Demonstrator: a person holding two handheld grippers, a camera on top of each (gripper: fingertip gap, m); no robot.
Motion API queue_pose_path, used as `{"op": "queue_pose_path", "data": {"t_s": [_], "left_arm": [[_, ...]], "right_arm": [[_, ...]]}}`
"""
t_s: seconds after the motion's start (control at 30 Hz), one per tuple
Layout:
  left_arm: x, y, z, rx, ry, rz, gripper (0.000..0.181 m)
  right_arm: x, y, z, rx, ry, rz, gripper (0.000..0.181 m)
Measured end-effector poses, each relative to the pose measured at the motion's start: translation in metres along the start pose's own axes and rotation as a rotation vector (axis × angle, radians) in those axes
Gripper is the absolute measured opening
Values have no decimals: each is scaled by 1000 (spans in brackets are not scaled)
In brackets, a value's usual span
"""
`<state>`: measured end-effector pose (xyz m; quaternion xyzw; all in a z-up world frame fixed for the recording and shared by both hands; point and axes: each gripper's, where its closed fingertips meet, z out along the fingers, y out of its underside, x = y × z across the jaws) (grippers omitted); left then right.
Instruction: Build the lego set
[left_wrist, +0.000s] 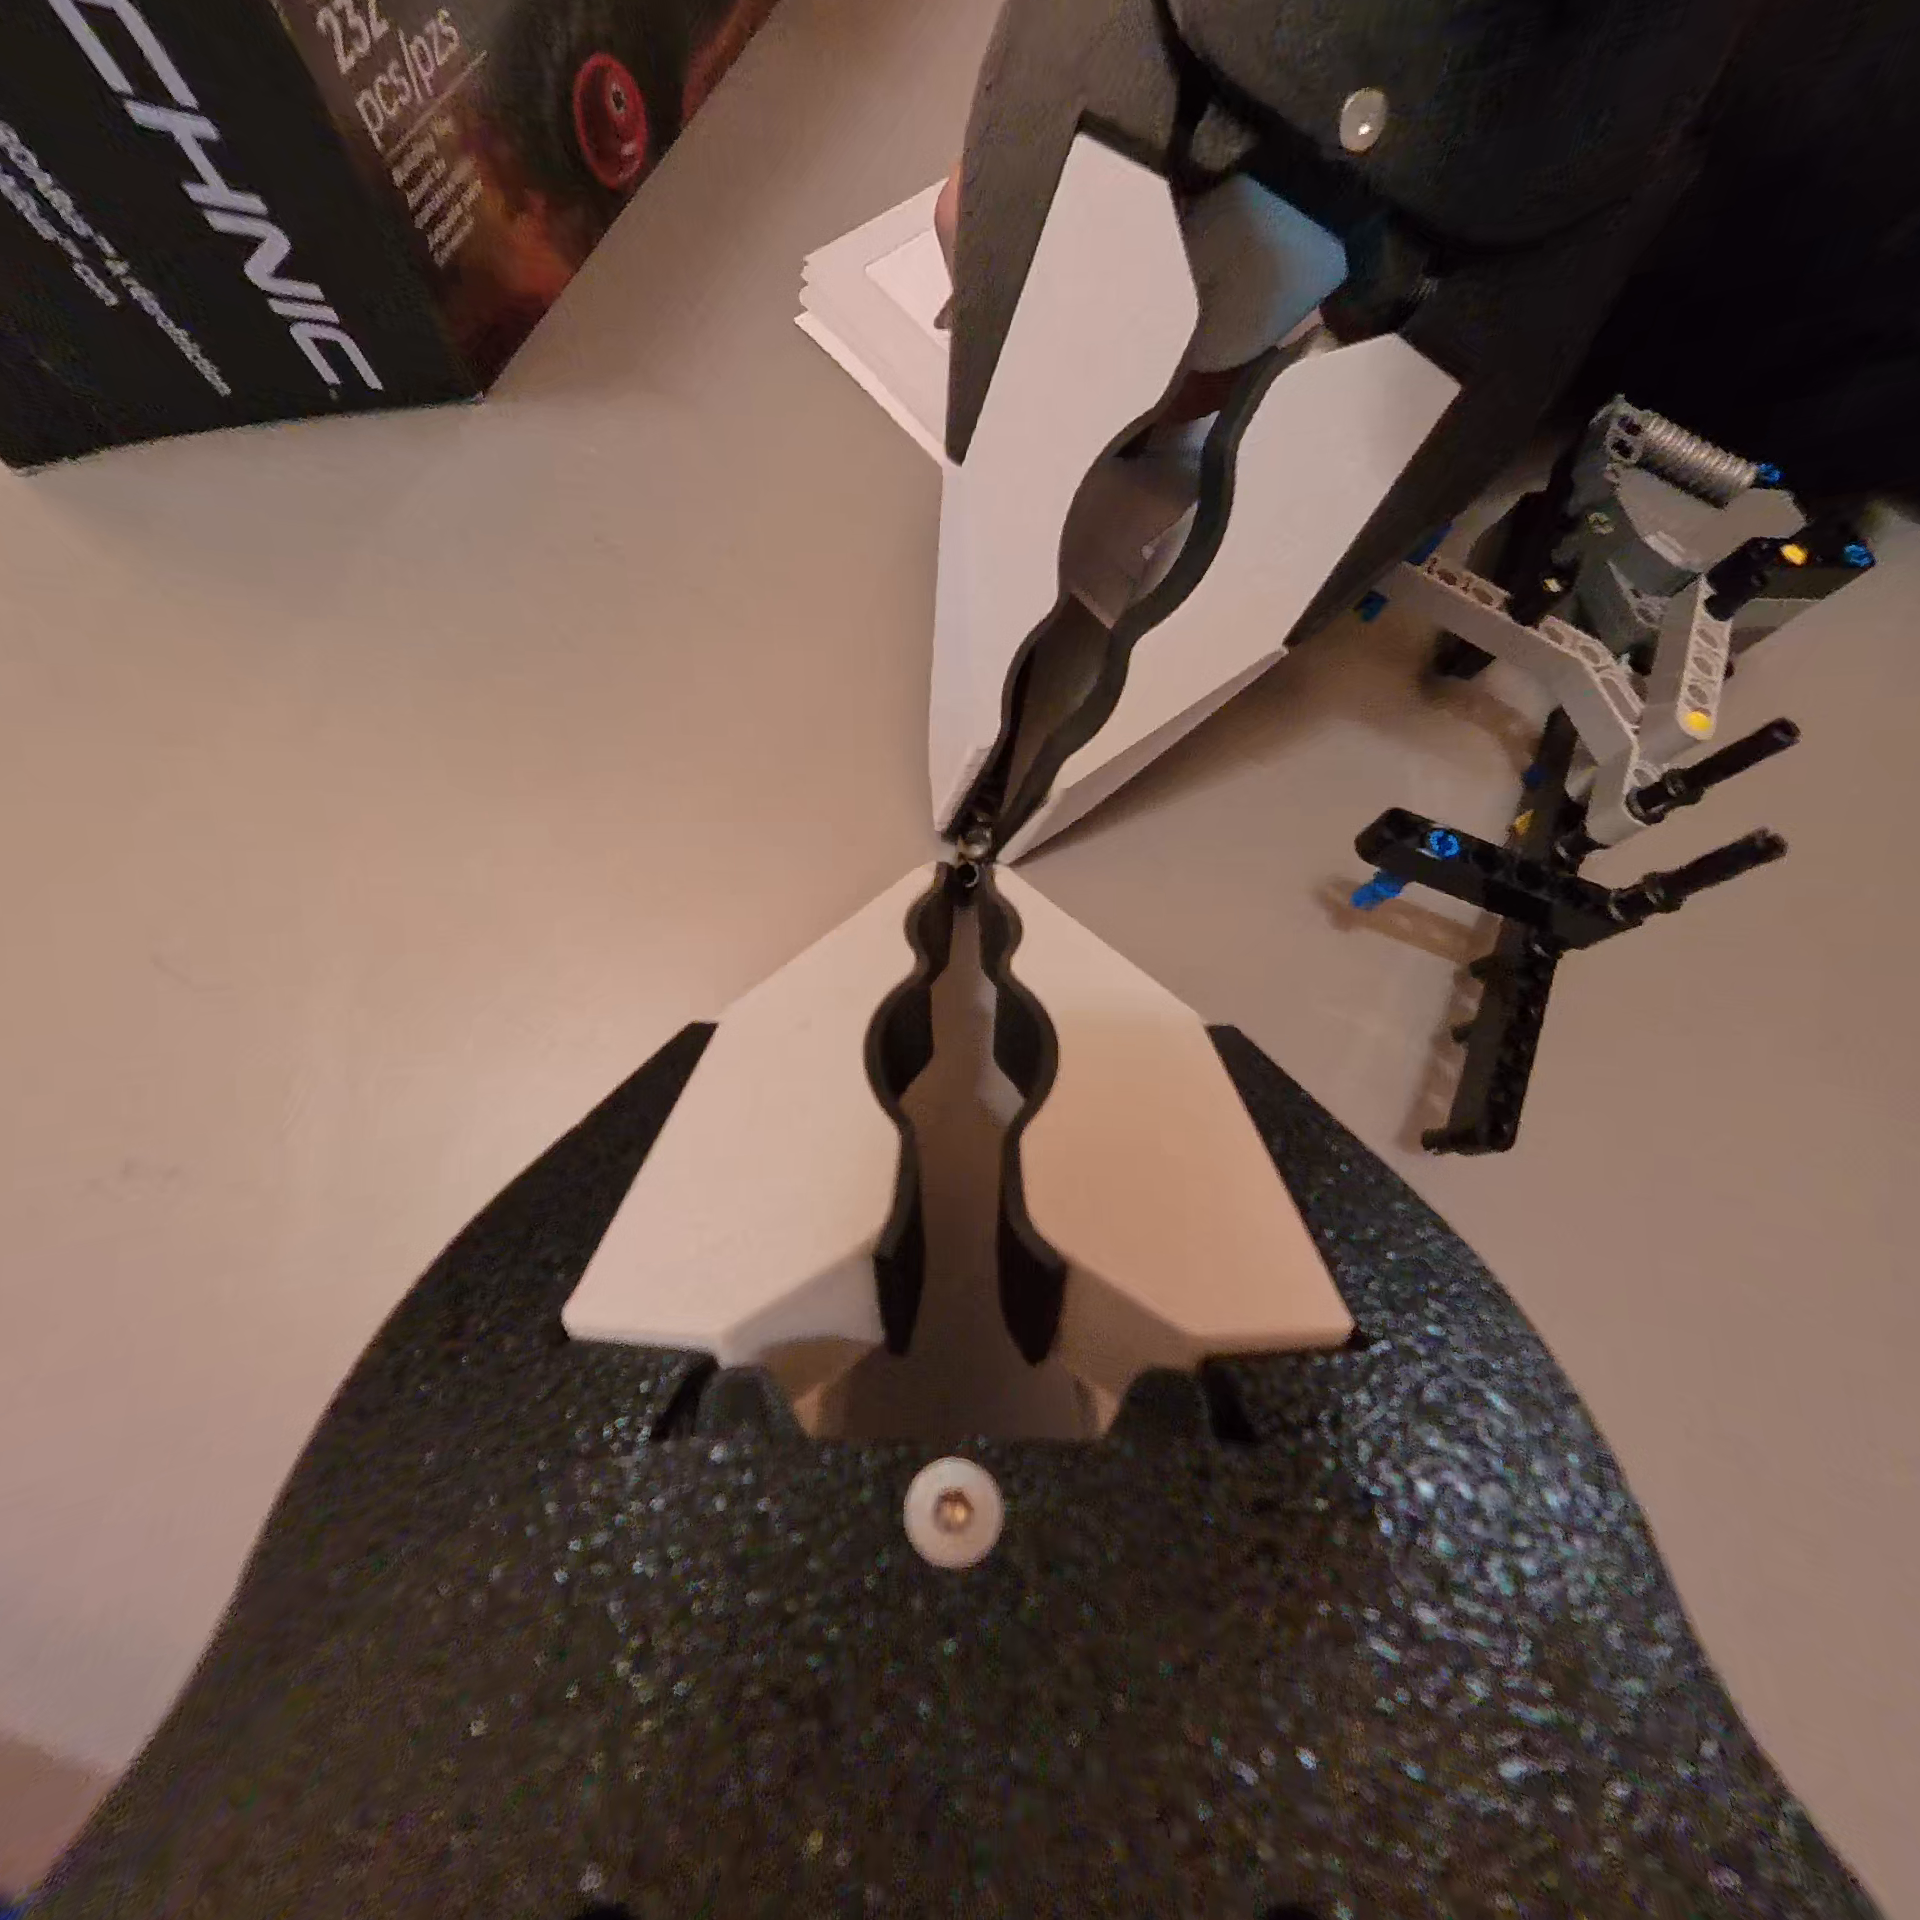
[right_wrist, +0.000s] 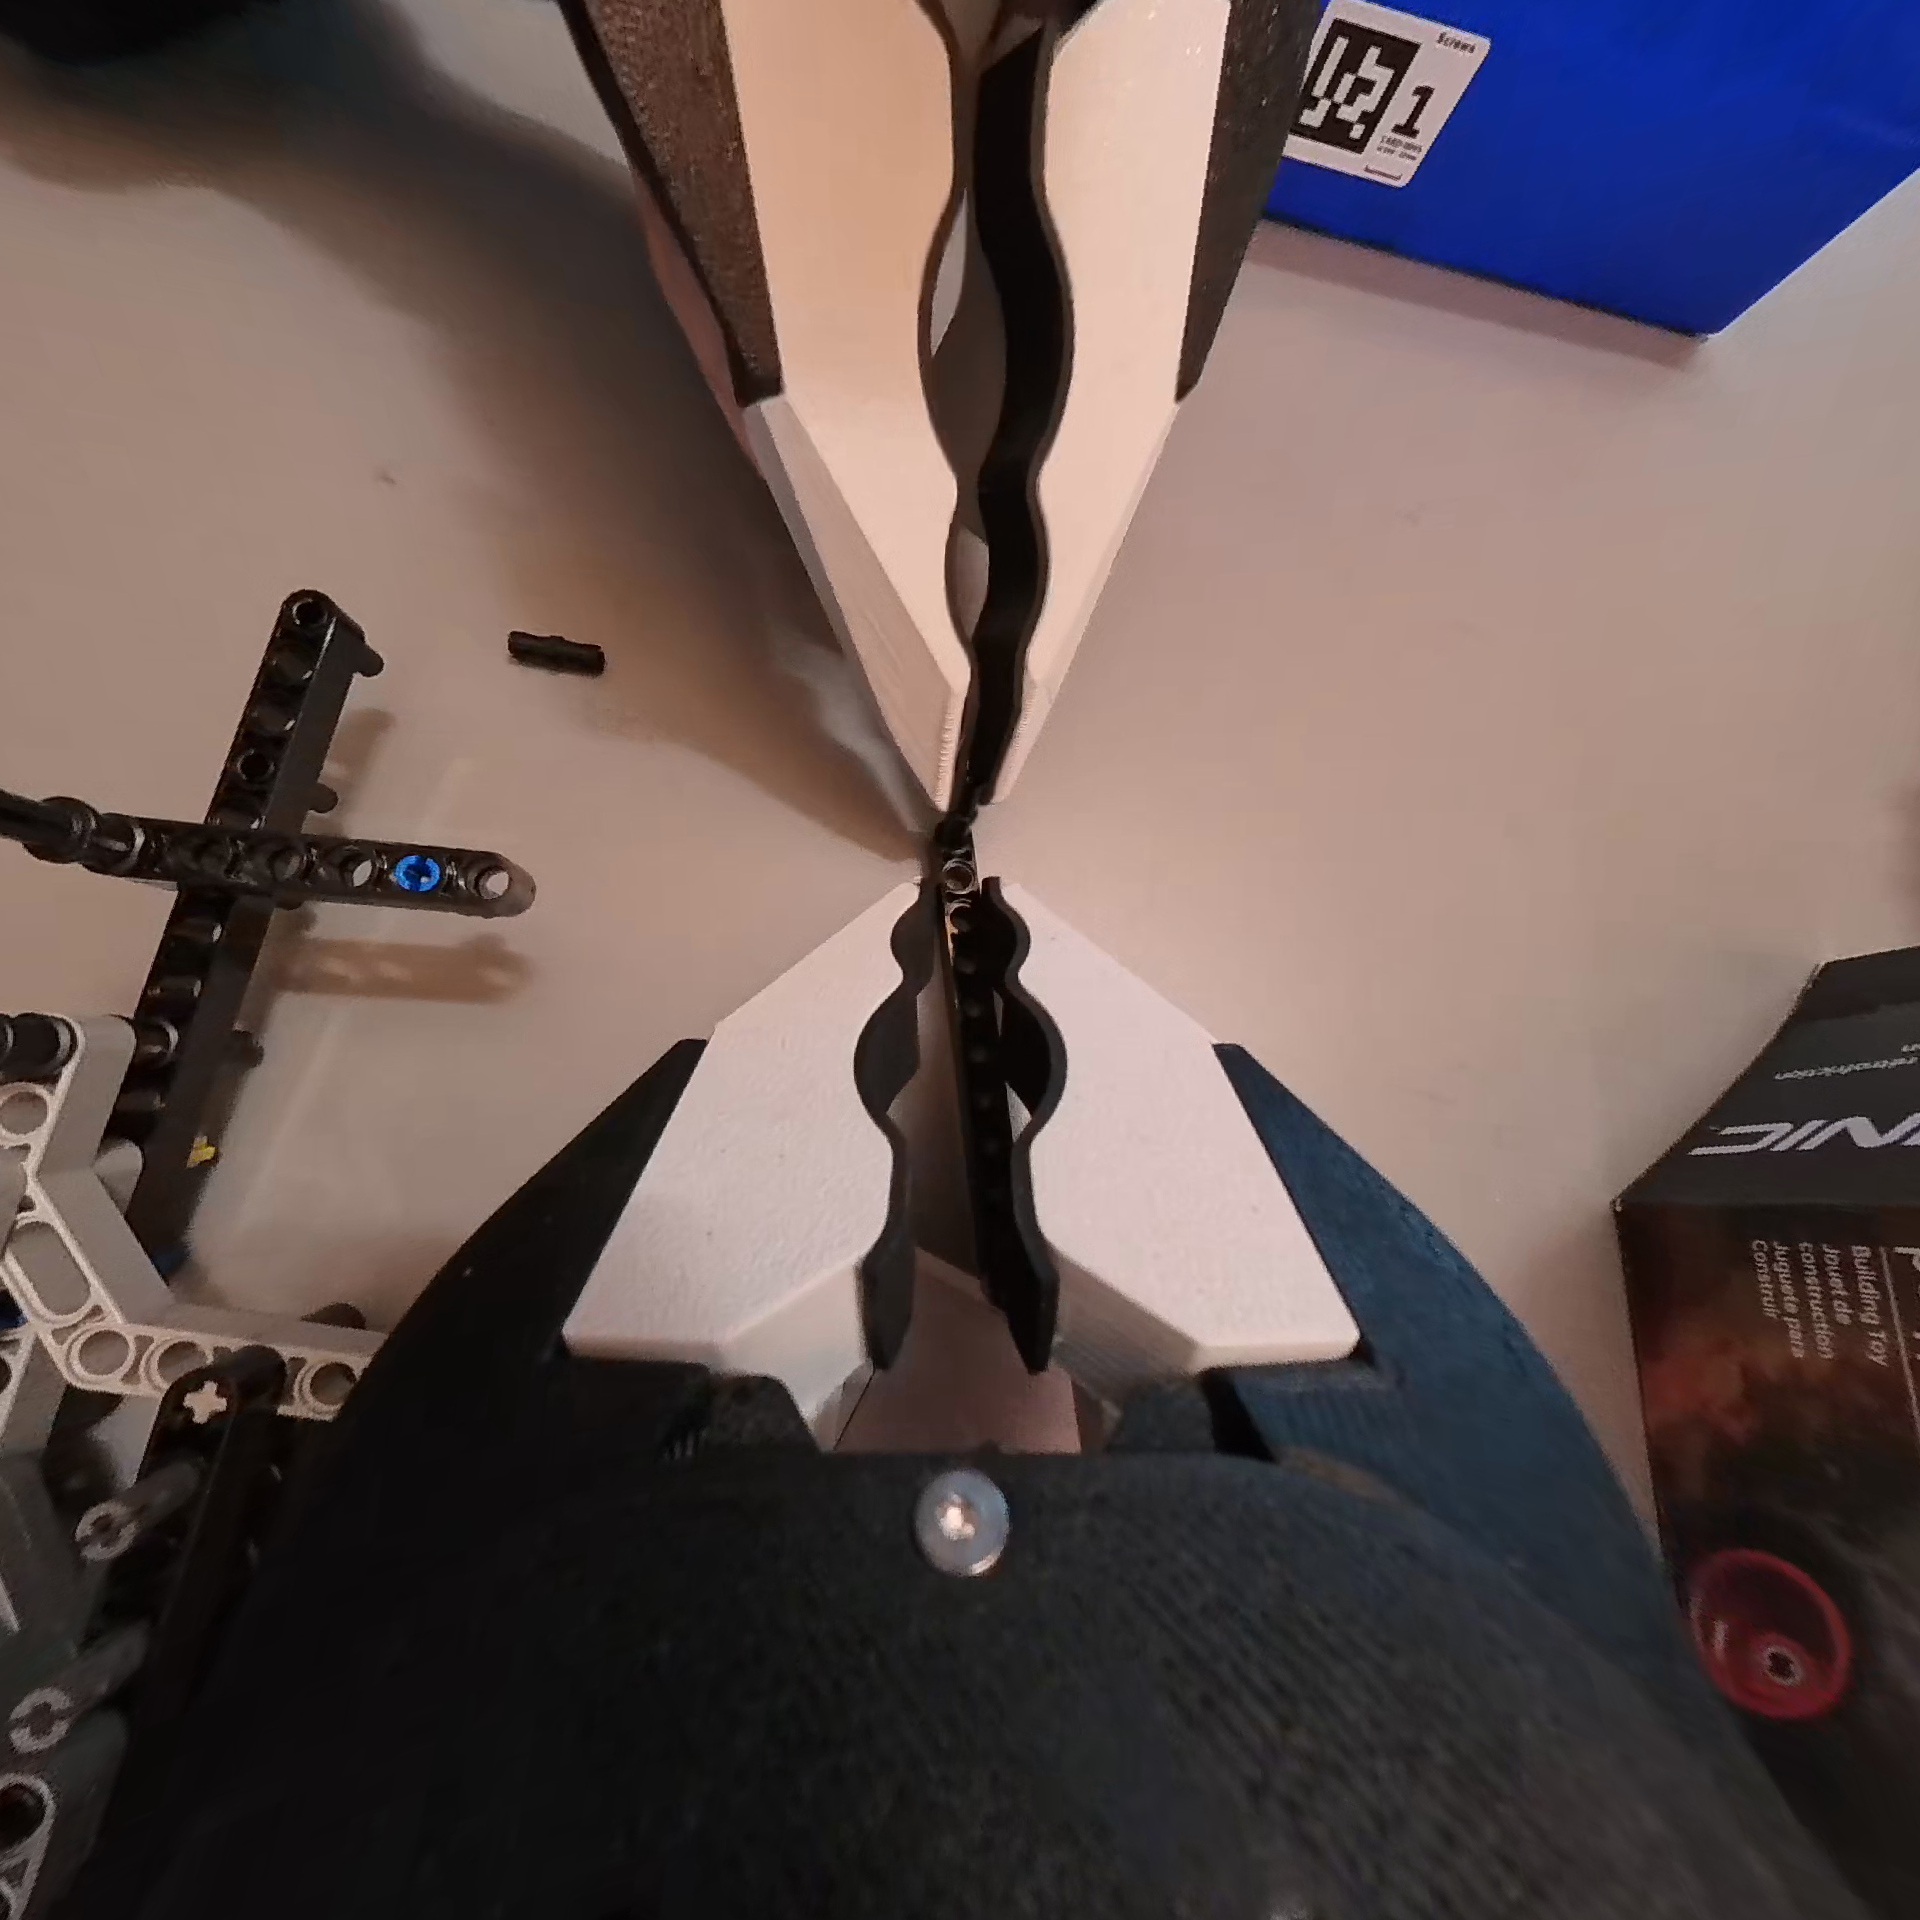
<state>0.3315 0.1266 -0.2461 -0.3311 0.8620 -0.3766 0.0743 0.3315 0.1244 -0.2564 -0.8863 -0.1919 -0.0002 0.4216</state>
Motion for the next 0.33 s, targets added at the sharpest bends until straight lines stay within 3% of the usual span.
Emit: {"op": "queue_pose_path", "data": {"t_s": [0.03, 0.33], "left_arm": [[0, 0, 0, -10, -7, 8, 2], [0, 1, 0, -223, -113, 82, 2]], "right_arm": [[0, 0, 0, 0, 0, 1, 6], [0, 0, 0, 0, 0, -2, 6]]}}
